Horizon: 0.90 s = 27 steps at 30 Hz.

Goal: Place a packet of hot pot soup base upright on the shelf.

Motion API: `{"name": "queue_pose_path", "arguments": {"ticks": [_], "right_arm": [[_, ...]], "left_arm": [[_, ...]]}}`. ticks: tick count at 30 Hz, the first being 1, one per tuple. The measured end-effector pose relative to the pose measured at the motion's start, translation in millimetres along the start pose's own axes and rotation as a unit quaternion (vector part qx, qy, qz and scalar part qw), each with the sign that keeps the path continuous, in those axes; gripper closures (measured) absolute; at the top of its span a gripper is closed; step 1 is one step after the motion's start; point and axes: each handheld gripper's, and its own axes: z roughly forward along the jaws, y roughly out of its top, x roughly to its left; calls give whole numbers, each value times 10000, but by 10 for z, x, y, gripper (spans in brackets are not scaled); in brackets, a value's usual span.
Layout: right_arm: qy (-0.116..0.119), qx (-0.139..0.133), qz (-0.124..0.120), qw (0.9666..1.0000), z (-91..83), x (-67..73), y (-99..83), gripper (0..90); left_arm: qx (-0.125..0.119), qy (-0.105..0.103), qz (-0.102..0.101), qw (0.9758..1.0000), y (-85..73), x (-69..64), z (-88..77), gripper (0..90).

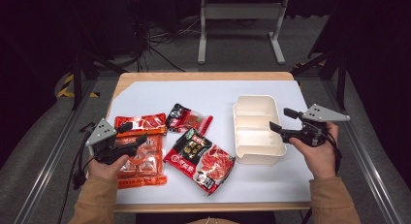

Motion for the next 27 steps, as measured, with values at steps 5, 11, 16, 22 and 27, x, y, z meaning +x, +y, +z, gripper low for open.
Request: {"name": "queue_pose_path", "arguments": {"ticks": [5,11,16,22,27], "right_arm": [[4,6,45,10000,-4,-10,1,260],[-3,25,56,10000,3,-10,-4,259],[-27,14,33,10000,-9,-11,-8,253],[-39,12,13,10000,-24,-7,-15,265],[174,-1,-288,9994,2,38,-4,349]], "left_arm": [[150,-55,-108,9998,32,-41,38,310],[378,-249,33,9990,91,-176,129,269],[445,-279,123,9985,105,-275,223,253],[520,-468,152,9974,110,-380,338,246],[790,-485,317,9952,23,-402,490,338]]}}
